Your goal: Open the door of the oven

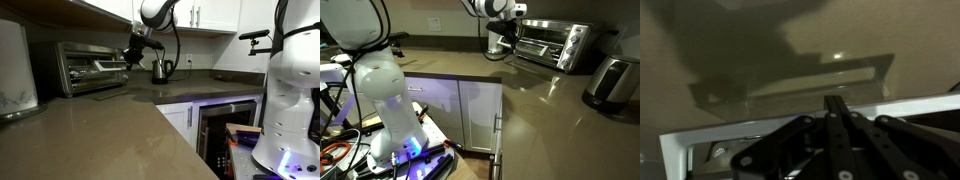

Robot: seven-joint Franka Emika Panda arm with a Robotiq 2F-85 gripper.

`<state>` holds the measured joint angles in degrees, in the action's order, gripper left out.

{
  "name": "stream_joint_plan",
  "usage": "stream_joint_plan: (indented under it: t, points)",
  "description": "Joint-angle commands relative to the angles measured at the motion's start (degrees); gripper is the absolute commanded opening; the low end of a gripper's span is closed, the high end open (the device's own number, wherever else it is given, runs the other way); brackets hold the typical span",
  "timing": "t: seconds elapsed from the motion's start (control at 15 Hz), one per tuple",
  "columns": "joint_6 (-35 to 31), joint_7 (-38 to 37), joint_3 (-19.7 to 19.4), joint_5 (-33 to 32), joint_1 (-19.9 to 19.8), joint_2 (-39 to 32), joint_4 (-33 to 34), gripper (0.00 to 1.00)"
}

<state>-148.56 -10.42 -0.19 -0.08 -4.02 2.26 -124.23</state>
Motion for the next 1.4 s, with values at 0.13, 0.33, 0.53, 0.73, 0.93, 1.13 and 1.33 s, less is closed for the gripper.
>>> stream_joint_plan:
  t: [0.13,0.33,0.53,0.73,0.93,1.13,1.33]
  points:
    - [1.15,2.18,-0.67,1.61,0.83,0.75,-0.71,0.0]
    - [1.22,2.16,-0.68,1.51,0.83,0.83,-0.81,0.0]
    - [1.66,1.68,-0.66,0.79,0.78,1.48,-1.04,0.0]
    - [3.82,-0.51,-0.79,-3.3,0.28,3.41,-1.03,0.0]
    - [6.66,-2.36,-0.84,-9.19,-0.41,5.83,-0.34,0.0]
    - [2.84,-4.81,-0.28,-17.61,-1.64,6.91,0.56,0.0]
    - [-5.84,-6.59,-0.48,-20.3,-2.35,5.15,1.24,0.0]
